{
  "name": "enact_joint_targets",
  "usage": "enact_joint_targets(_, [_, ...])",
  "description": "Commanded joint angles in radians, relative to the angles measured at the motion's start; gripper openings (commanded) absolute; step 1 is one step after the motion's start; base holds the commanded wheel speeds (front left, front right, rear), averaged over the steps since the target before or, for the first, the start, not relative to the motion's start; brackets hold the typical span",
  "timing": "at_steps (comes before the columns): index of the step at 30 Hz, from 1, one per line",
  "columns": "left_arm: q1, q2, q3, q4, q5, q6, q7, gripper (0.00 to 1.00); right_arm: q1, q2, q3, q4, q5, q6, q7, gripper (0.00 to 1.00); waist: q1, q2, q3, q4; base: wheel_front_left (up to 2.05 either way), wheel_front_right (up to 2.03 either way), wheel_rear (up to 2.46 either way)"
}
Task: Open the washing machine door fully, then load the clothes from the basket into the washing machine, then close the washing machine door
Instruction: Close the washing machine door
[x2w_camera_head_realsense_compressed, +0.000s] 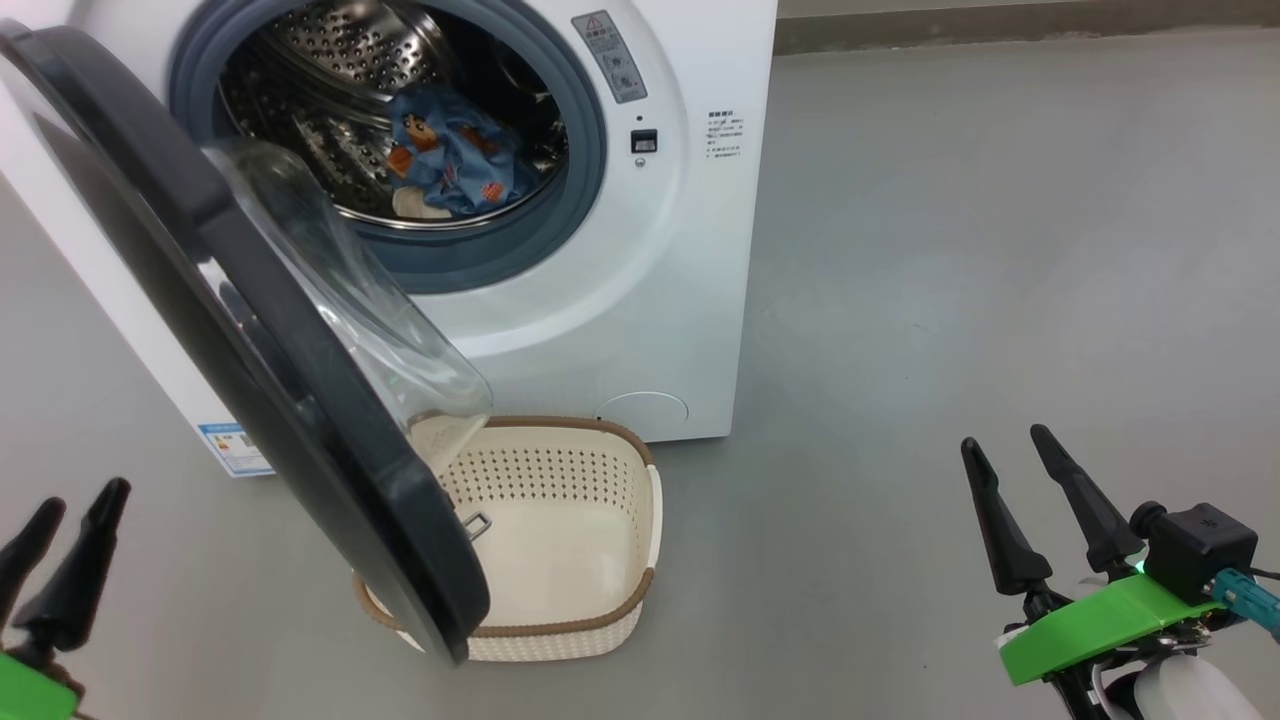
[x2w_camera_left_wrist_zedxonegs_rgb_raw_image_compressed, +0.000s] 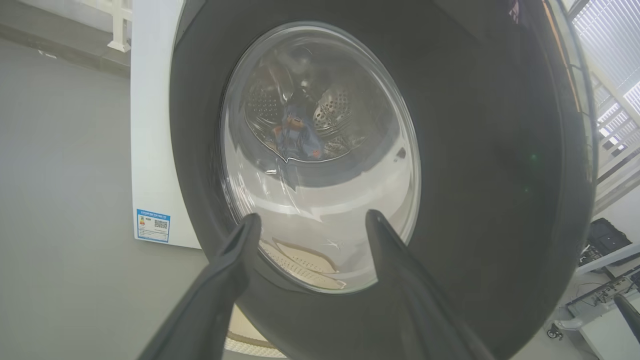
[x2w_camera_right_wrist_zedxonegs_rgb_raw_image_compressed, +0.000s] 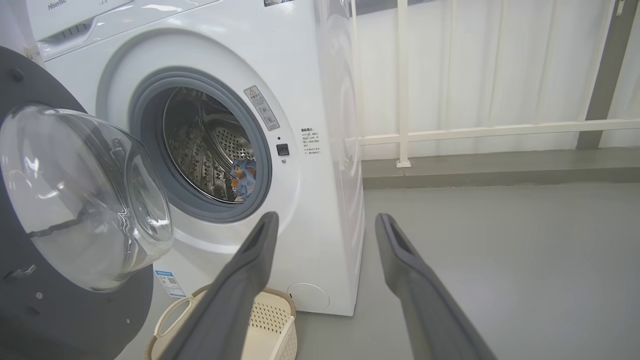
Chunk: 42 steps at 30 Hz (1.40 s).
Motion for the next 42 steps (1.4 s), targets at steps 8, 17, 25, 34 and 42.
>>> enact_joint_targets(8, [0.005,0.079,-0.055,0.067,0.145,-0.006,-0.303,1.00,-0.014,-0.016,0.011,-0.031,0.001,0.004,-0.012,1.00,0.0000,-0.0001,0.001,-0.011,0.00,0.00,0.00])
enact_joint_targets(17, [0.007,0.036,-0.127,0.179,0.285,-0.006,-0.485,1.00,-0.014,-0.024,0.015,-0.033,0.001,0.004,-0.012,1.00,0.0000,-0.0001,-0.002,-0.021,0.00,0.00,0.00])
enact_joint_targets(25, [0.014,-0.027,-0.109,0.219,0.356,-0.006,-0.511,1.00,-0.010,-0.027,0.014,-0.037,-0.001,0.004,-0.012,1.00,0.0000,-0.0001,-0.005,-0.032,0.00,0.00,0.00])
enact_joint_targets(34, [0.035,-0.080,-0.055,0.173,0.423,-0.006,-0.512,1.00,-0.004,-0.030,0.008,-0.044,-0.006,0.004,-0.012,1.00,0.0000,-0.0001,-0.002,-0.031,0.00,0.00,0.00])
enact_joint_targets(42, [0.044,-0.107,-0.052,0.167,0.447,-0.006,-0.512,1.00,-0.003,-0.032,0.012,-0.041,-0.008,0.004,-0.012,1.00,0.0000,-0.0001,-0.008,-0.027,0.00,0.00,0.00])
